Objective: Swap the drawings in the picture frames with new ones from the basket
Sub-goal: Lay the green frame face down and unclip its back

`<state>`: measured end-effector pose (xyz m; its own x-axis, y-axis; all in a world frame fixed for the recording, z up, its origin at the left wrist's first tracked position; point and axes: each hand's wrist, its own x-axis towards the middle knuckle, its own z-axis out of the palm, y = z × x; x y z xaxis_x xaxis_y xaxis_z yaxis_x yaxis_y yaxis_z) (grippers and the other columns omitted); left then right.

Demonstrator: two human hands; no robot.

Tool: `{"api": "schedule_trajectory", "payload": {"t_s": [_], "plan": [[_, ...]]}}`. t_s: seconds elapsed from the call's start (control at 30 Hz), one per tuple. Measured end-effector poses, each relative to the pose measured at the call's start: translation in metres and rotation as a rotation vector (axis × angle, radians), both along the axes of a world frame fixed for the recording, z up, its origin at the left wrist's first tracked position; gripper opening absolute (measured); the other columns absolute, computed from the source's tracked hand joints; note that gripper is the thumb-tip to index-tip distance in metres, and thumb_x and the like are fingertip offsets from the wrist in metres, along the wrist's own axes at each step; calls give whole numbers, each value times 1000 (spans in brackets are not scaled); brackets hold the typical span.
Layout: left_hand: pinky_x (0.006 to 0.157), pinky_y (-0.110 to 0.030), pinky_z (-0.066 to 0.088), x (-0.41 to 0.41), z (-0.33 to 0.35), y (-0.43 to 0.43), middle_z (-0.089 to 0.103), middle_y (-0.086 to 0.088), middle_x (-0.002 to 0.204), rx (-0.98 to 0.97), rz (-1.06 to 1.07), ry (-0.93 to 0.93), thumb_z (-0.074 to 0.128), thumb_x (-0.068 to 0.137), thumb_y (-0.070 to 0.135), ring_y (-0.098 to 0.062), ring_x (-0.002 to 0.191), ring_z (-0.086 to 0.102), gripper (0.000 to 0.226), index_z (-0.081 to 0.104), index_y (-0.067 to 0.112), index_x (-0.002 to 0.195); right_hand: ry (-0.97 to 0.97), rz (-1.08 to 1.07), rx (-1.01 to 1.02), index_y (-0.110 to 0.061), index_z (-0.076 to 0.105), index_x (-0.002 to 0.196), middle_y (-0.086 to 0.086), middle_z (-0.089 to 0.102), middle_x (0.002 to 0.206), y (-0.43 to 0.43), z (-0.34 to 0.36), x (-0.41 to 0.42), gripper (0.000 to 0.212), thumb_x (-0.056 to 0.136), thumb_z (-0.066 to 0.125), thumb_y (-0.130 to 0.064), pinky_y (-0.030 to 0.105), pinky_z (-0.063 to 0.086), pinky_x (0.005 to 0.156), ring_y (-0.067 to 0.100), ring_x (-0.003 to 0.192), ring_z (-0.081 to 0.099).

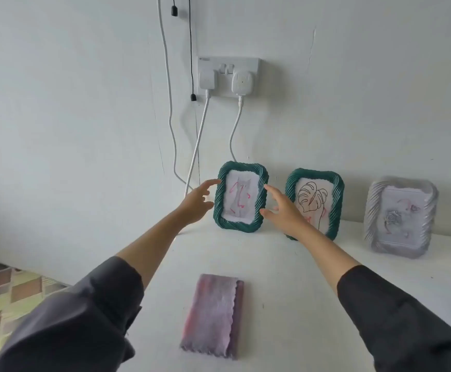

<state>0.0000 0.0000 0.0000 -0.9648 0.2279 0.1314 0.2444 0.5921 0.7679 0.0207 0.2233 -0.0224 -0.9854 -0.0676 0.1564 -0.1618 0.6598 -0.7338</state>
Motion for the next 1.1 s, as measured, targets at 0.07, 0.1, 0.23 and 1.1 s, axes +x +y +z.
{"api": "schedule_trajectory", "payload": {"t_s": [0.07,0.1,0.23,1.1], "plan": [[94,-24,34,-14,-4,-3,45,-10,135,44,-12,-19,50,90,-3,-25,125,44,59,39,28,138,30,-57,-1,-30,18,145,14,34,140,-4,-5,-13,67,90,55,-23,32,31,103,27,129,38],[96,-24,33,-22,-9,-4,44,-6,135,43,-23,-24,52,89,-2,-23,126,42,59,39,28,138,37,-84,6,-30,15,146,13,33,140,-6,-9,-18,68,91,55,-24,29,29,99,27,128,38],[104,-28,35,-54,-26,0,39,-2,144,55,-68,28,58,86,0,-21,126,41,65,39,34,139,90,-125,-29,-35,5,146,9,25,150,-13,-25,-35,76,91,55,-21,37,34,104,30,124,43],[57,-12,52,-43,-10,8,58,3,86,430,-44,93,47,81,-10,3,57,59,40,66,18,101,217,-158,-250,-48,29,134,4,46,114,-5,-6,13,76,83,62,-2,17,48,70,16,68,53]]}}
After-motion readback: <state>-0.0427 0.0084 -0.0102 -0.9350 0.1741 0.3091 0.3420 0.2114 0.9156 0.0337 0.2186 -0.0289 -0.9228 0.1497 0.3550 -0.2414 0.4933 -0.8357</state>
